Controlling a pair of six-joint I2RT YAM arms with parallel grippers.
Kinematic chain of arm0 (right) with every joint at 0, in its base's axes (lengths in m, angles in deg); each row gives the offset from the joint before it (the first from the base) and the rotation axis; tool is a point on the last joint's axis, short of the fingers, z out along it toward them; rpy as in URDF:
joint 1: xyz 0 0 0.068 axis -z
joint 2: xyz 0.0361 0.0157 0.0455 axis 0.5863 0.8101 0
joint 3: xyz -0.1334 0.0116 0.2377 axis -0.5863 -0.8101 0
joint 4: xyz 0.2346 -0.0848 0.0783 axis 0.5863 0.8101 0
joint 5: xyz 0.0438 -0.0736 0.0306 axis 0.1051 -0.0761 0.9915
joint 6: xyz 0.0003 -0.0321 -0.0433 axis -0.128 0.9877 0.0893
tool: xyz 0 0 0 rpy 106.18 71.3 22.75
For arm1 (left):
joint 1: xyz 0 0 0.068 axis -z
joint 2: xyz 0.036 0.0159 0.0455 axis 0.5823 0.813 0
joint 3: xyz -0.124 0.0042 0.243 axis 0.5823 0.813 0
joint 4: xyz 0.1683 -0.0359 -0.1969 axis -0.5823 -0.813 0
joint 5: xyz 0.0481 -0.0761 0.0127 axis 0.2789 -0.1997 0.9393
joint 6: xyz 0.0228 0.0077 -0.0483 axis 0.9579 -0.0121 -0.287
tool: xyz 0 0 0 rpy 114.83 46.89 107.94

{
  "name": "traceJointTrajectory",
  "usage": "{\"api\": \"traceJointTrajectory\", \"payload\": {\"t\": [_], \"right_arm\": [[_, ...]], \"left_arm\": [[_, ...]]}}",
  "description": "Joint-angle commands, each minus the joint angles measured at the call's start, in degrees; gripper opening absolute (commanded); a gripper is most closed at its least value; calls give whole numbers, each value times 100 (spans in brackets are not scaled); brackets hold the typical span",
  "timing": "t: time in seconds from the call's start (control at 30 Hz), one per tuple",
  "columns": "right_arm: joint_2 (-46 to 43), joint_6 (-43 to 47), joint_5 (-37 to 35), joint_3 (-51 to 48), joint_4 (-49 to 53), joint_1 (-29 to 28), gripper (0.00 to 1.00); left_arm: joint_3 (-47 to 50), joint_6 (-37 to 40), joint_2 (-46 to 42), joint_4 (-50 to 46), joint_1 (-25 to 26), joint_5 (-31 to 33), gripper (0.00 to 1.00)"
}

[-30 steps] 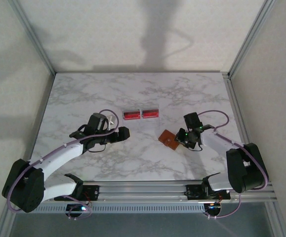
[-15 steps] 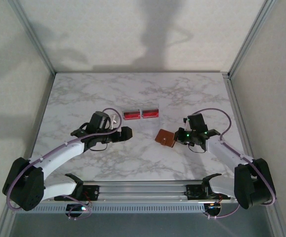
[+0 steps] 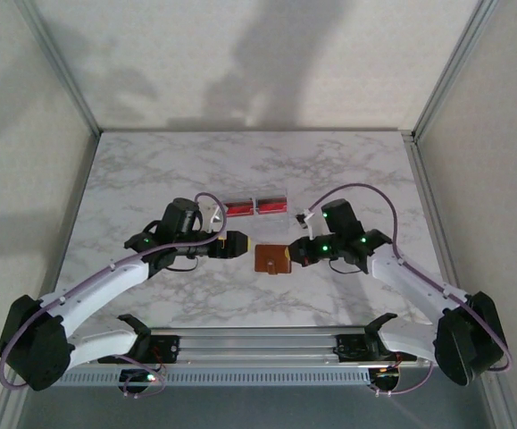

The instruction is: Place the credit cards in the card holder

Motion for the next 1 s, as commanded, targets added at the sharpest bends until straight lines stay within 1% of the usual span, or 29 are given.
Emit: {"api": "traceJointTrajectory", "payload": {"t": [0.0,0.07,0.13,0.2,0.27,0.33,0.37,0.4,0.43,0.47,0.5,0.53,0.57,0.63,0.7,0.77,0.8,0.87,0.9,0.93,0.97], "right_arm": [[257,884,531,371,488,-155,0],[412,1254,663,494,702,-234,0],[628,1683,954,621,995,-259,0],[895,2223,1248,768,1268,-282,0],[1176,2739,1328,994,1592,-381,0],[1501,3016,1201,1353,1987,-440,1],[1621,3077,1077,1479,2111,-438,4],[1735,3080,802,1586,2178,-438,6],[1832,3008,371,1651,2148,-438,7],[1889,2872,-109,1686,2058,-440,18],[1939,2675,-672,1700,1897,-438,25],[1963,2526,-1197,1694,1768,-440,31],[1973,2460,-1443,1694,1710,-439,35],[1939,2270,-1763,1698,1650,-432,38],[1792,1909,-2070,1644,1559,-429,39],[1606,1228,-2384,1544,1396,-430,39],[1535,715,-2435,1483,1295,-429,38],[1394,-238,-2173,1239,959,-461,39],[1315,-748,-2094,1057,805,-483,39],[1244,-1127,-1984,905,731,-486,39],[1198,-1347,-1912,798,719,-482,39]], "left_arm": [[-101,167,-17,-153,31,55,97],[29,225,-96,-23,71,-183,97],[143,259,-197,143,188,-489,98],[79,281,-219,104,281,-468,99],[39,232,-218,32,317,-326,99],[120,153,-228,56,312,-143,99],[161,136,-222,96,312,-133,99],[176,132,-181,90,312,-125,99],[158,153,-114,40,313,-127,99],[147,165,-53,-8,312,-119,99],[150,176,10,-33,313,-113,99],[183,162,47,-26,313,-101,99],[233,144,61,13,315,-101,99],[320,146,86,100,312,-94,99],[273,166,160,58,314,-83,99],[217,173,243,22,314,-77,99],[229,174,266,38,312,-46,99],[220,224,373,-7,317,178,99],[156,249,472,-94,304,418,98],[80,275,594,-192,304,592,97],[0,307,703,-236,304,624,95]]}}
